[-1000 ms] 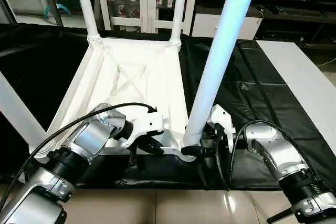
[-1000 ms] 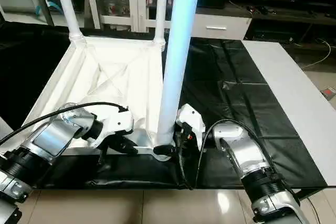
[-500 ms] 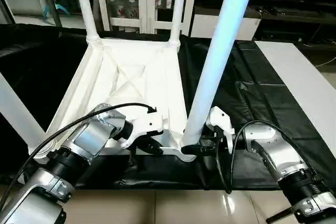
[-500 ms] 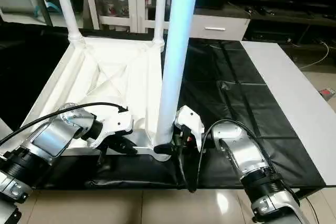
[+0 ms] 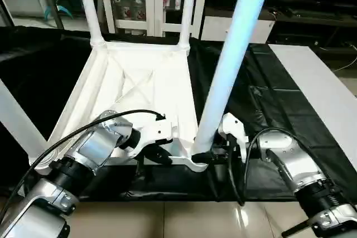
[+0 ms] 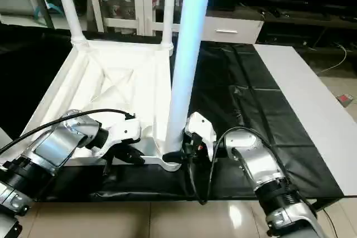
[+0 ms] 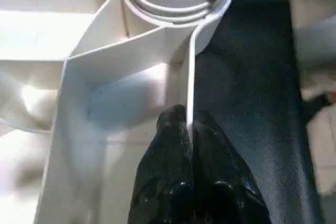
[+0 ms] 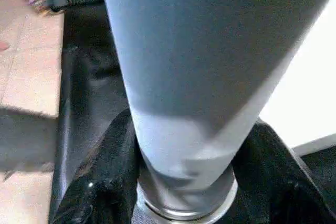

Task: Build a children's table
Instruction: Rotate leg to tighten

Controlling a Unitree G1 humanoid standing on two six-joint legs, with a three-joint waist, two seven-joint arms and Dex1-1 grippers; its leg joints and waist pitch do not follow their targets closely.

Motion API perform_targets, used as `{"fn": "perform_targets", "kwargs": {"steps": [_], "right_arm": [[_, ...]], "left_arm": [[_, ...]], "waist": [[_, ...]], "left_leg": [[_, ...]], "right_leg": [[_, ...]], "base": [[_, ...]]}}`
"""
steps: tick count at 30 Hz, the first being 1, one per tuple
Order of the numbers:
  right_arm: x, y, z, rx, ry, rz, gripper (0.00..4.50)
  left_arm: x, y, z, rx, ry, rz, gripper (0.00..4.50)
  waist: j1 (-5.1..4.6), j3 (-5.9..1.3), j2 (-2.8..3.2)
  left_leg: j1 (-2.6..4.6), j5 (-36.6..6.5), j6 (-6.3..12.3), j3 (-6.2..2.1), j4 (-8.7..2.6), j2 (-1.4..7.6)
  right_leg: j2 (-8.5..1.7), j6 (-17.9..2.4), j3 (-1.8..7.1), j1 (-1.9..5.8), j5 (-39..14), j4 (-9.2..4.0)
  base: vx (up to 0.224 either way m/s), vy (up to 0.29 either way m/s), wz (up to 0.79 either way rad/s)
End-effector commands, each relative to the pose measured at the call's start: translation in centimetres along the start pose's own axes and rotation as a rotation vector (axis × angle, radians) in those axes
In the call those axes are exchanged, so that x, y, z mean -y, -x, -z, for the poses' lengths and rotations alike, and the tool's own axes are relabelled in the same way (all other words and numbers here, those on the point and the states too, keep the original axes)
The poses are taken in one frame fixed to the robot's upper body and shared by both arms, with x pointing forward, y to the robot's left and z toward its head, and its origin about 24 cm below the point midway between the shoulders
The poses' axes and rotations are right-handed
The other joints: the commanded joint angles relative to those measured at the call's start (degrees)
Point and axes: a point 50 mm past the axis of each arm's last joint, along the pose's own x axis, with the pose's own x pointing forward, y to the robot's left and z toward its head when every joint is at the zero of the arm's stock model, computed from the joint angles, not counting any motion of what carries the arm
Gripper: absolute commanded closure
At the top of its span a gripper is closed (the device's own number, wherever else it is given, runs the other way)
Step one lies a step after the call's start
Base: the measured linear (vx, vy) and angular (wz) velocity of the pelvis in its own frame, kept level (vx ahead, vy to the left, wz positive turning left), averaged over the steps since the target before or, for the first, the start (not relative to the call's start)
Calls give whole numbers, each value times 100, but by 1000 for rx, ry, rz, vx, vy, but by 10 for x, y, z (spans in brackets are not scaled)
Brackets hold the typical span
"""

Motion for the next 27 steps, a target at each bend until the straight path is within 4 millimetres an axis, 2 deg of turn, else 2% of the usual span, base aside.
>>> {"fn": "perform_targets", "kwargs": {"steps": [1, 2, 4, 5, 6, 8, 9, 10, 11, 12, 13, 14, 15, 16, 17, 18, 19, 20, 21, 22, 23, 24, 25, 26, 27], "right_arm": [[8, -1, 16, -70, -69, 143, 241], [7, -4, 19, -73, -92, 172, 241], [5, -12, 24, -79, -134, 223, 241], [4, -16, 25, -80, -146, 241, 242], [4, -16, 25, -80, -147, 241, 242], [7, -30, 26, -66, -214, 387, 243], [10, -37, 26, -63, -250, 465, 243], [11, -41, 26, -63, -274, 514, 243], [16, -44, 26, -59, -309, 614, 244], [16, -44, 26, -59, -309, 614, 245], [18, -46, 25, -57, -332, 676, 245], [22, -49, 25, -44, -379, 785, 245], [24, -59, 23, -37, -456, 925, 246], [24, -59, 23, -37, -456, 925, 246], [24, -61, 22, -37, -460, 936, 246], [23, -66, 20, -39, -461, 956, 247], [23, -66, 20, -39, -461, 956, 247], [23, -68, 16, -6, -469, 954, 248], [24, -71, 9, 44, -466, 934, 248], [25, -72, 4, 80, -463, 916, 248], [26, -72, 0, 100, -443, 915, 248], [26, -72, 0, 101, -442, 914, 213], [27, -67, -8, 158, -385, 902, 192], [28, -65, -10, 173, -368, 905, 180], [29, -60, -14, 203, -333, 905, 181]], "left_arm": [[10, -30, 21, -67, 99, 12, 450], [6, -32, 18, -47, 113, -34, 450], [-3, -37, 10, -9, 140, -132, 450], [-6, -39, 7, 3, 148, -167, 450], [-6, -39, 7, 4, 149, -169, 450], [-17, -44, -4, 38, 184, -287, 450], [-21, -45, -9, 51, 199, -333, 450], [-23, -47, -12, 59, 210, -360, 450], [-26, -48, -15, 68, 217, -393, 450], [-26, -48, -15, 68, 217, -393, 450], [-27, -48, -16, 74, 221, -412, 450], [-31, -49, -20, 85, 226, -456, 450], [-36, -50, -25, 103, 228, -532, 450], [-36, -50, -25, 103, 228, -532, 450], [-37, -50, -25, 103, 225, -541, 450], [-38, -51, -26, 100, 216, -563, 450], [-38, -51, -26, 100, 216, -563, 450], [-39, -50, -27, 101, 211, -576, 450], [-40, -51, -27, 98, 204, -585, 450], [-41, -50, -26, 94, 193, -592, 450], [-42, -50, -25, 85, 180, -593, 450], [-42, -49, -25, 84, 179, -593, 450], [-41, -49, -23, 70, 164, -583, 450], [-41, -48, -22, 66, 160, -580, 450], [-41, -48, -20, 58, 154, -567, 450]], "waist": [[-31, -107, 34], [-37, -97, 31], [-52, -88, 24], [-64, -83, 9], [-81, -83, 17], [-114, -97, 49], [-133, -94, 49], [-154, -89, 51], [-262, -70, 74], [-298, -81, 90], [-356, -79, 142], [-379, -86, 188], [-452, -68, 216], [-473, -51, 236], [-475, -47, 260], [-490, 12, 274], [-344, 25, 338], [-278, 30, 251], [-210, 68, 11], [-265, 130, -26], [-375, 92, -74], [-261, -23, 164], [-316, -45, 174], [-231, -64, 287], [-227, 2, 255]], "left_leg": [[-26, -2172, 2, 4, -456, 19], [-4, -2360, -13, -14, -455, 10], [-8, -2453, -34, -40, -457, -3], [0, -2563, -34, -68, -454, -24], [13, -2646, -29, -85, -454, -29], [-2, -2693, -37, -116, -485, -31], [-26, -2702, -51, -122, -497, -37], [-15, -2732, -69, -124, -492, -50], [11, -3051, -111, -212, -499, -73], [13, -3149, -94, -236, -511, -76], [-19, -3359, -36, -290, -558, -46], [-2, -3457, -7, -296, -569, -23], [-7, -3664, 1, -339, -613, -14], [-2, -3804, 6, -353, -635, 3], [-6, -3979, 10, -376, -667, 29], [-72, -4457, 58, -379, -817, 124], [-216, -4929, 64, -301, -1100, 278], [-234, -4935, 129, -229, -1154, 321], [131, -4490, 175, -47, -842, 89], [831, -3183, 28, -23, 246, -364], [141, -2248, 163, -156, 34, -262], [54, -2286, 85, -237, -238, -137], [-271, -2962, 81, -386, -557, 118], [-219, -3259, 72, -415, -630, 219], [19, -3451, 71, -327, -629, 146]], "right_leg": [[-227, -833, 184, 97, -2560, -522], [-241, -666, 171, 70, -3006, -577], [-248, -503, 154, 63, -3351, -621], [-248, -279, 118, 44, -3747, -688], [-256, -192, 93, 25, -3902, -729], [-254, -157, 40, 65, -3818, -755], [-245, -136, 39, 67, -3800, -757], [-235, -133, 25, 45, -3823, -776], [-230, -69, -77, 40, -3990, -837], [-233, -58, -118, 74, -3955, -864], [-231, -68, -191, 154, -3736, -879], [-239, -124, -209, 167, -3538, -882], [-243, -211, -302, 196, -3262, -901], [-228, -206, -338, 206, -3194, -908], [-212, -204, -368, 258, -3047, -866], [-161, -233, -382, 345, -2666, -708], [-102, -361, -275, 516, -2070, -162], [-111, -392, -149, 504, -1742, 28], [-119, -204, -6, 56, -3065, -455], [-498, 97, -289, -688, -5755, -1458], [-645, 370, -433, -1, -5860, -1224], [-618, 296, -429, 298, -5105, -1079], [-429, 277, -490, 562, -3471, -664], [-411, 91, -363, 579, -2606, -455], [-408, -297, -245, 262, -2030, -624]], "base": [[0, 0, 0], [0, 0, 0], [-28, 0, -1], [-61, 5, -5], [-60, 11, -6], [-68, 22, -10], [-52, 26, -11], [-63, 31, -12], [-63, 31, -12], [-61, 42, -17], [-55, 51, -14], [-55, 51, -14], [0, 0, 0], [0, 0, 0], [0, 0, 0], [-63, 11, 2], [-74, -27, 17], [-54, -45, 18], [21, -106, 28], [32, -51, -14], [32, -51, -14], [64, 74, -50], [67, 54, -22], [67, 54, -22], [54, -23, 17]]}}
